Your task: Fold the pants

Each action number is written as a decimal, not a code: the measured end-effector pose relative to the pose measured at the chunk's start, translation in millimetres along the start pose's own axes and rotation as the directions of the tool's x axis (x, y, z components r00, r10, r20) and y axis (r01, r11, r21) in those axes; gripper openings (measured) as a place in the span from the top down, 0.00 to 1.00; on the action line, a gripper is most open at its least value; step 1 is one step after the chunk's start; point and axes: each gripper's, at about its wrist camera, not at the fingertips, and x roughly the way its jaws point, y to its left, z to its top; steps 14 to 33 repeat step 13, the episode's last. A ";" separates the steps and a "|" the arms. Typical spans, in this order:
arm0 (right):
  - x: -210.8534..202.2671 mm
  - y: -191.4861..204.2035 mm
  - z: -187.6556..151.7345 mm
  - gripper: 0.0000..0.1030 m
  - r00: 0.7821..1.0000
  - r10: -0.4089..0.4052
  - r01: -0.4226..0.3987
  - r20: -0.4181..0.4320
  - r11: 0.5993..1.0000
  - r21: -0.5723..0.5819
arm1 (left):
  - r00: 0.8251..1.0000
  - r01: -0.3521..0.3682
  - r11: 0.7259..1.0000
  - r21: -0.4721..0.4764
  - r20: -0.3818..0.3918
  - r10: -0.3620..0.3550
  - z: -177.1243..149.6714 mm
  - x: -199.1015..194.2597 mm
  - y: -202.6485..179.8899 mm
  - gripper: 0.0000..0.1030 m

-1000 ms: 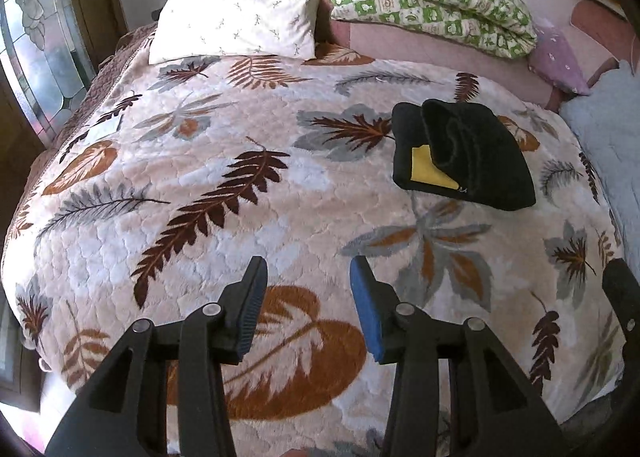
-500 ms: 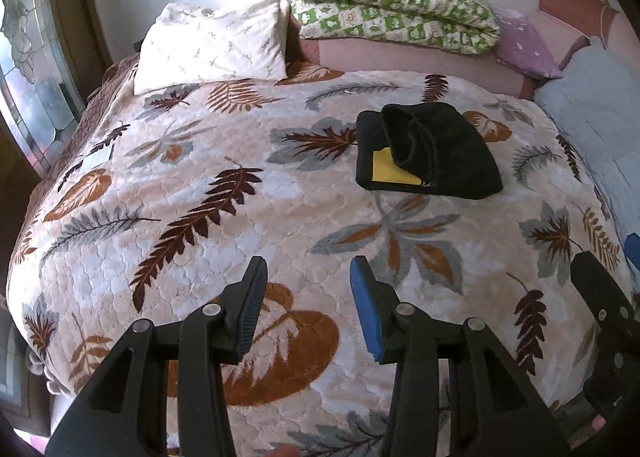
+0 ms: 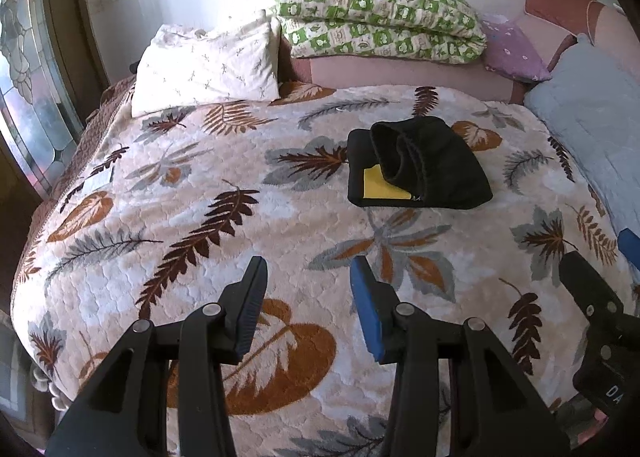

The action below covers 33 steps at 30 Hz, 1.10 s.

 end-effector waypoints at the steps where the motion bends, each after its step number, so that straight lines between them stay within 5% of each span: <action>1: 0.0 -0.1 -0.2 0.04 1.000 -0.001 0.001 0.000 1.000 -0.001 | 1.000 -0.002 1.000 -0.002 0.004 0.002 0.0 -0.3 0.1 0.60; 13: 0.6 -1.8 0.7 0.04 1.000 -0.006 0.006 -0.007 1.000 -0.003 | 0.998 -0.013 1.000 -0.023 0.063 0.015 3.2 -9.8 3.9 0.40; 33: 0.6 -1.8 0.7 0.04 1.000 -0.006 0.006 -0.007 1.000 -0.003 | 0.998 -0.013 1.000 -0.023 0.063 0.015 3.2 -9.8 3.9 0.40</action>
